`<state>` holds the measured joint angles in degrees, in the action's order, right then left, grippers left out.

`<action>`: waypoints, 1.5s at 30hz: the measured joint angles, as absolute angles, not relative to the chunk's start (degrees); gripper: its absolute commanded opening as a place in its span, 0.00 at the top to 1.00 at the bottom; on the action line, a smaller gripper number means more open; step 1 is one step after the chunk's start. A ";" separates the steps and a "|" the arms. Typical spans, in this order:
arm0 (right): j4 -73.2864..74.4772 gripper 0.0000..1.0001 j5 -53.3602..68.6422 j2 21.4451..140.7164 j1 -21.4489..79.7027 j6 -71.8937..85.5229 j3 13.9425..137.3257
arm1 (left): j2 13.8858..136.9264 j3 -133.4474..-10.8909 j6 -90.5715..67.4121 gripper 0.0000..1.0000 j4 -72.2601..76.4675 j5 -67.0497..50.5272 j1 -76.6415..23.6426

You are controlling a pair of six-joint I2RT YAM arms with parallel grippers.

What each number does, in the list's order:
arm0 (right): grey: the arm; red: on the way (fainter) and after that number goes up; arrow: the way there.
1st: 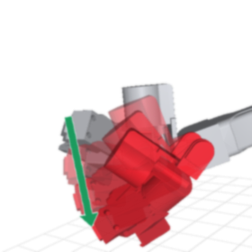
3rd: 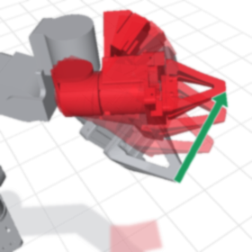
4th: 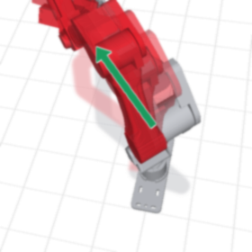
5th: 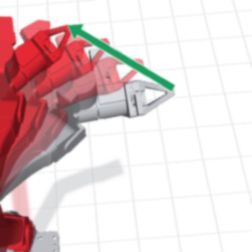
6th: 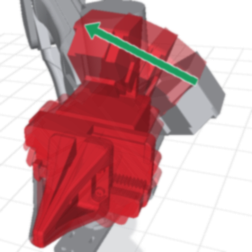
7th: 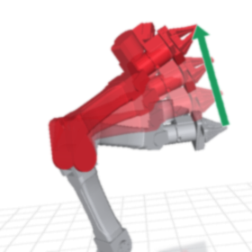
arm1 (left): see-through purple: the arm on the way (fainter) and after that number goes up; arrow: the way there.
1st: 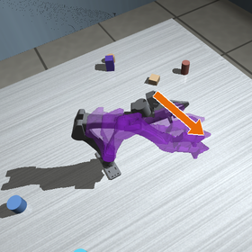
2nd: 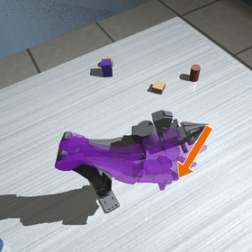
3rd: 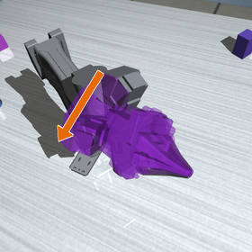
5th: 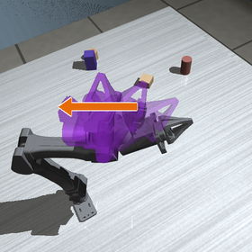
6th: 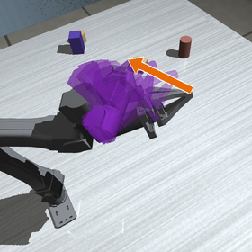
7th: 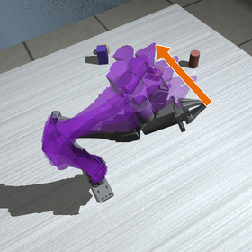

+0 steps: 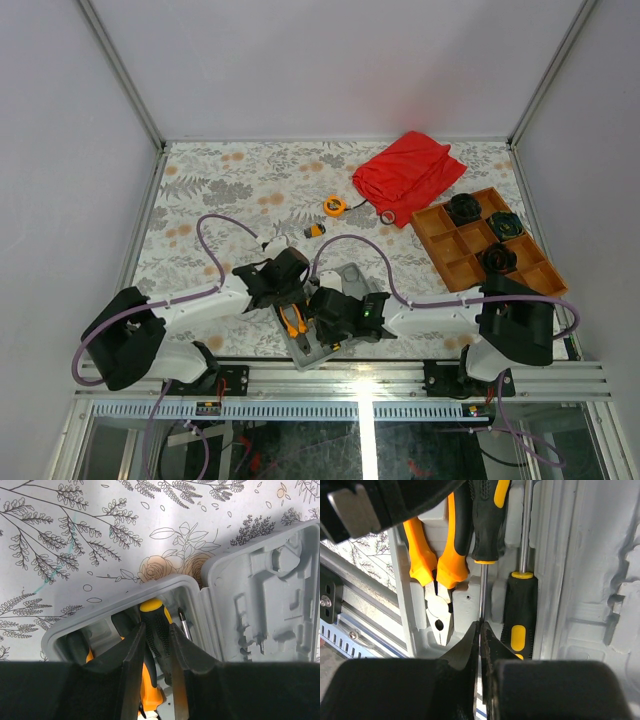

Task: Sort the tools into containers
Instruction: Adjust the screwdriver in the storage box.

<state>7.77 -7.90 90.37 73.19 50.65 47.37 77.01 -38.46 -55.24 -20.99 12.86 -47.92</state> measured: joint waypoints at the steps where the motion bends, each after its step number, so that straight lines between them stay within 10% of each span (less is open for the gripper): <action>1: 7.97 1.00 -8.03 90.50 73.28 50.83 47.53 | 76.97 -38.41 -55.27 0.78 -20.97 12.86 -47.92; 28: 13.06 0.97 -15.51 92.62 77.14 53.69 50.70 | 73.93 -35.86 -55.64 0.81 -18.83 12.60 -47.83; 45: 15.29 0.67 -17.08 83.55 77.43 51.59 46.70 | 73.93 -35.79 -55.79 0.79 -18.81 11.90 -47.86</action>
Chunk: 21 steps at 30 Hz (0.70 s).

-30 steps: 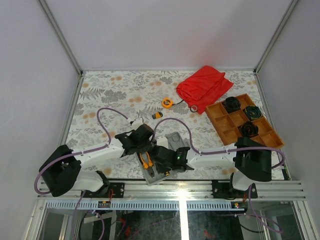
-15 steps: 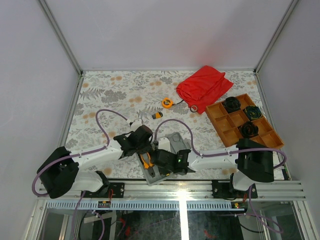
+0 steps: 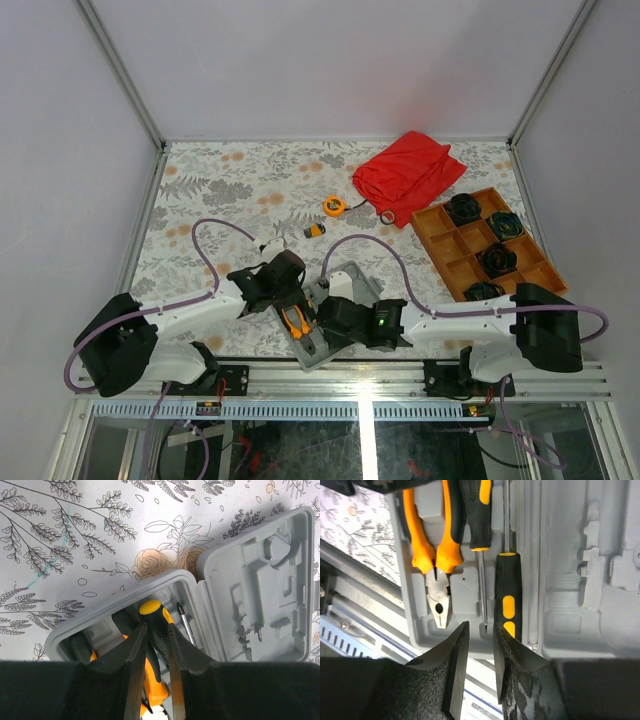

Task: Sort the tools into containers
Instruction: Adjust the screwdriver in the storage box.

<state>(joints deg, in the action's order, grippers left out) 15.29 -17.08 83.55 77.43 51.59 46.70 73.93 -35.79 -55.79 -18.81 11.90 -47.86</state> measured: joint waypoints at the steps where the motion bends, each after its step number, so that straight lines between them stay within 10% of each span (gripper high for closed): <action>1: 15.22 0.67 -17.04 82.50 77.43 51.40 46.50 | 73.93 -35.79 -55.79 0.79 -18.81 11.90 -47.86; 21: 13.76 0.84 -14.35 88.73 77.43 50.19 46.92 | 73.93 -35.77 -55.81 0.79 -18.79 11.84 -47.83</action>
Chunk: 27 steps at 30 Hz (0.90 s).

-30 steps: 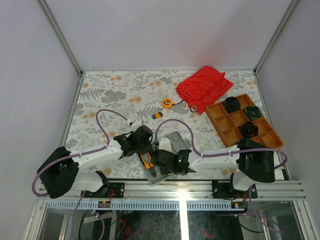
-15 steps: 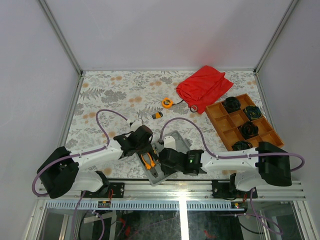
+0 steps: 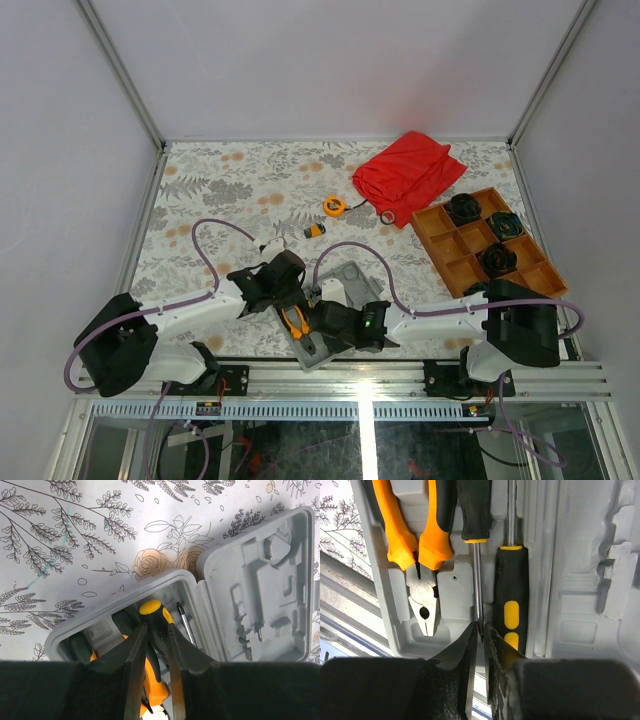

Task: Sort the tools into containers
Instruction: Adjust the screwdriver in the storage box.

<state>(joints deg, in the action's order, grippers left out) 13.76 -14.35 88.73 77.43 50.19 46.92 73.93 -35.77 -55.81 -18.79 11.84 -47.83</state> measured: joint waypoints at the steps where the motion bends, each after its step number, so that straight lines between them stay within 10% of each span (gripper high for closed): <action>1: 13.98 0.85 -14.35 88.95 77.43 50.35 47.09 | 73.93 -35.77 -55.79 0.79 -18.79 11.81 -47.83; 27: 16.45 0.87 -17.43 84.14 77.38 46.87 49.30 | 73.52 -35.77 -55.70 0.79 -19.11 11.77 -47.83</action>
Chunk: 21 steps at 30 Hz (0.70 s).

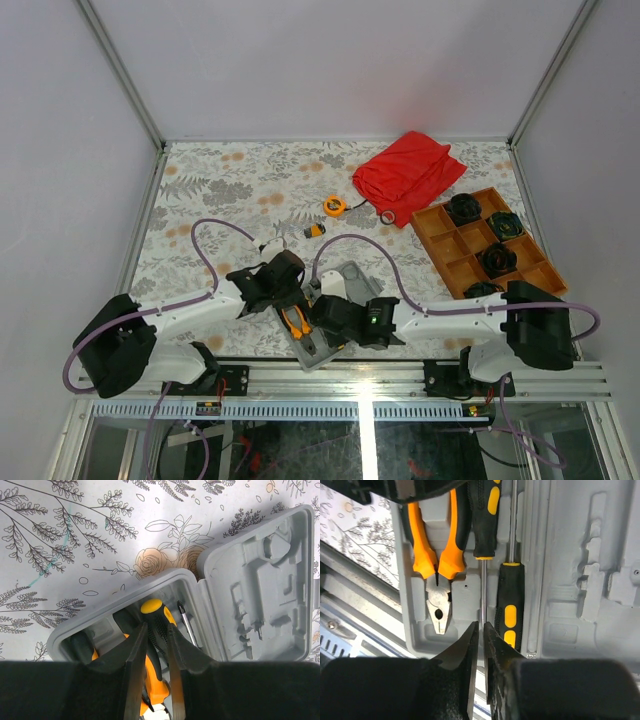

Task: Sort the tools into containers
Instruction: Adjust the screwdriver in the storage box.

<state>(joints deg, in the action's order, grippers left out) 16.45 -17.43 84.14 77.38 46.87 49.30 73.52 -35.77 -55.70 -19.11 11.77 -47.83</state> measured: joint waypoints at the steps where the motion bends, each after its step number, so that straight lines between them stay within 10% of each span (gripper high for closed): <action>1: 16.36 0.87 -17.41 84.82 77.32 46.68 49.34 | 73.49 -35.77 -55.70 0.79 -19.11 11.77 -47.83; 21: 15.66 0.94 -16.38 92.40 76.49 46.59 51.62 | 73.30 -35.77 -55.70 0.79 -19.11 11.73 -47.83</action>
<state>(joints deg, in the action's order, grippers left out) 15.66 -16.38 92.40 76.49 46.59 51.62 73.30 -35.77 -55.70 -19.11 11.73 -47.83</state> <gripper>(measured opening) 0.076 0.212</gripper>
